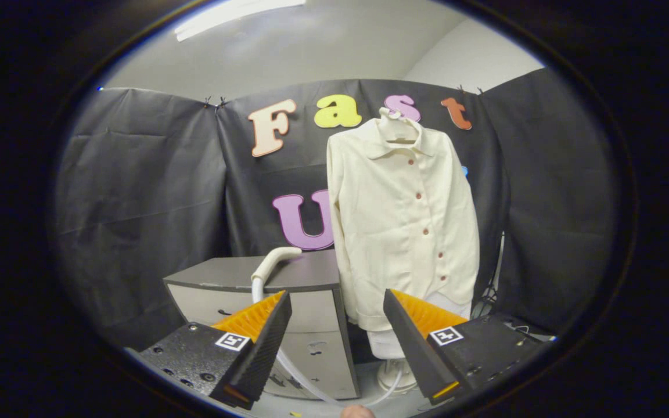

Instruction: Iron the clothes twice with a garment steamer, once on the left side and once on the right side.

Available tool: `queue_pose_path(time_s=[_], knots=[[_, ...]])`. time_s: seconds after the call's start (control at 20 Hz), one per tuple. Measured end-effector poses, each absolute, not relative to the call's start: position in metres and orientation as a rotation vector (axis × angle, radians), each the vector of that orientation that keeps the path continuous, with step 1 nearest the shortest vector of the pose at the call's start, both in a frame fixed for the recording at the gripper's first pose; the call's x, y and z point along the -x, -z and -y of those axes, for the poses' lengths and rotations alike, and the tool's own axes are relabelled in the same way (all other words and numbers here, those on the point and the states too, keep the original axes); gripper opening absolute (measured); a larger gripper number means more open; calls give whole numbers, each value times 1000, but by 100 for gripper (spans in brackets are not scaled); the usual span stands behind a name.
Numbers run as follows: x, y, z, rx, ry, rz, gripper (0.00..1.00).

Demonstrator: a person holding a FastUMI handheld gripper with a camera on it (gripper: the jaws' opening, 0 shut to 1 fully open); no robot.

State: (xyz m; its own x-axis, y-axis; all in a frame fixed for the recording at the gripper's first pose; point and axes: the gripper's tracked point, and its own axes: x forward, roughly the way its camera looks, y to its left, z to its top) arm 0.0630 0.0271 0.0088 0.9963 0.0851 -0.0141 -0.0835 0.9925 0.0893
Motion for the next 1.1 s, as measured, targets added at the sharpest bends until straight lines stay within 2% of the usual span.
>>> queue_pose_path(time_s=[0.7,1.1], knots=[[-172,-1,-147,-5,-173,-43,97],[-239,5,-187,-2,-157,-95,97]])
